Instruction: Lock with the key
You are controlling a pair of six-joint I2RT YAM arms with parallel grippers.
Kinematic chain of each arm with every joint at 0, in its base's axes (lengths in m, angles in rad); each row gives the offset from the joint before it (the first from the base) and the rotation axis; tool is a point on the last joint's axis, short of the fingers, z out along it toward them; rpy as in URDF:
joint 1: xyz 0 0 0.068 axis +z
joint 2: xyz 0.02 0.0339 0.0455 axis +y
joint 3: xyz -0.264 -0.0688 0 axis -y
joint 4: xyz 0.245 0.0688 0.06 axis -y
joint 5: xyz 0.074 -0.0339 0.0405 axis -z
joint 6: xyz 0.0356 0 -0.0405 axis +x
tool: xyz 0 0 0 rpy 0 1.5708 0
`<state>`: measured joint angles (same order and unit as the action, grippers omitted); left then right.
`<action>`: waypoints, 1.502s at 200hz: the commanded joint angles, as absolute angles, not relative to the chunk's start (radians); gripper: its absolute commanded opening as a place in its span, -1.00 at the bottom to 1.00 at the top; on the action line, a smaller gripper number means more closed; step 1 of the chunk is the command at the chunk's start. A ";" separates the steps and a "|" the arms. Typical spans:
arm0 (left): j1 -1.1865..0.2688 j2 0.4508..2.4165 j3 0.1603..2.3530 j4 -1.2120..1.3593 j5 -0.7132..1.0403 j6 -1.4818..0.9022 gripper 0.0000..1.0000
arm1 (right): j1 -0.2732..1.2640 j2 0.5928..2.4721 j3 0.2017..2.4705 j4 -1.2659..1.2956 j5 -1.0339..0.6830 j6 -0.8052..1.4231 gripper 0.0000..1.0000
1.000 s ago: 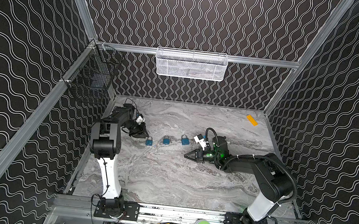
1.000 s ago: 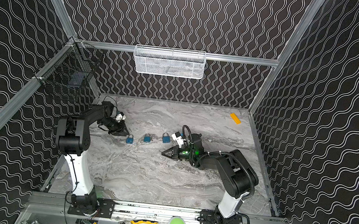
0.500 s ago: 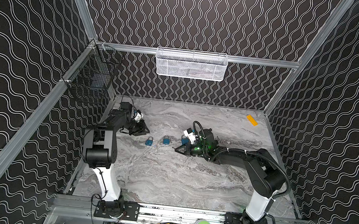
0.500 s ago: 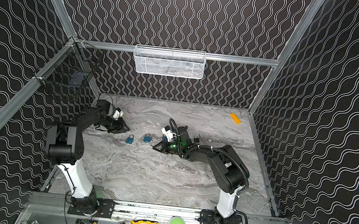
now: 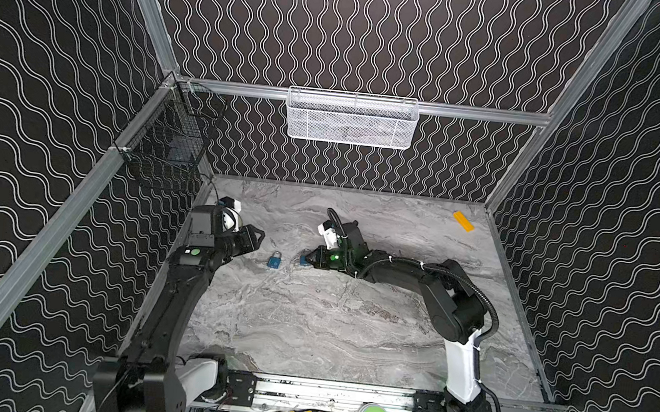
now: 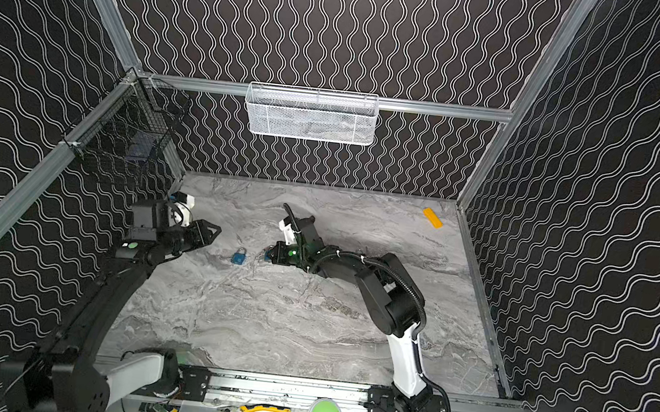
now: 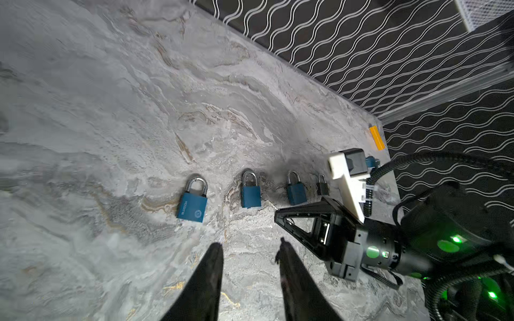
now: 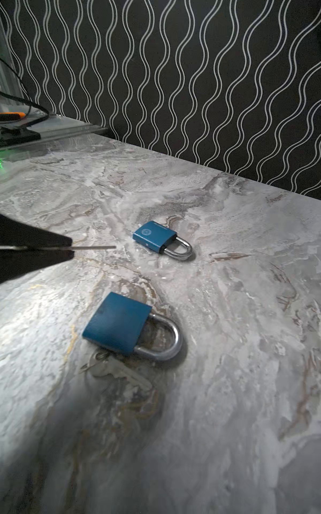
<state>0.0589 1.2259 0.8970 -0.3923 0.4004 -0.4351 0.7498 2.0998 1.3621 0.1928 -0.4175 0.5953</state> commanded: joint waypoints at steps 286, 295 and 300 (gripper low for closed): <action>0.060 0.867 0.898 -0.543 0.095 -0.416 0.43 | 0.885 2.380 1.649 0.142 -0.054 0.739 -1.00; 0.059 0.859 0.892 -0.539 0.092 -0.416 0.45 | 0.887 2.385 1.653 0.140 -0.057 0.742 -1.00; 0.060 0.856 0.890 -0.538 0.095 -0.417 0.46 | 0.887 2.386 1.655 0.140 -0.062 0.744 -1.00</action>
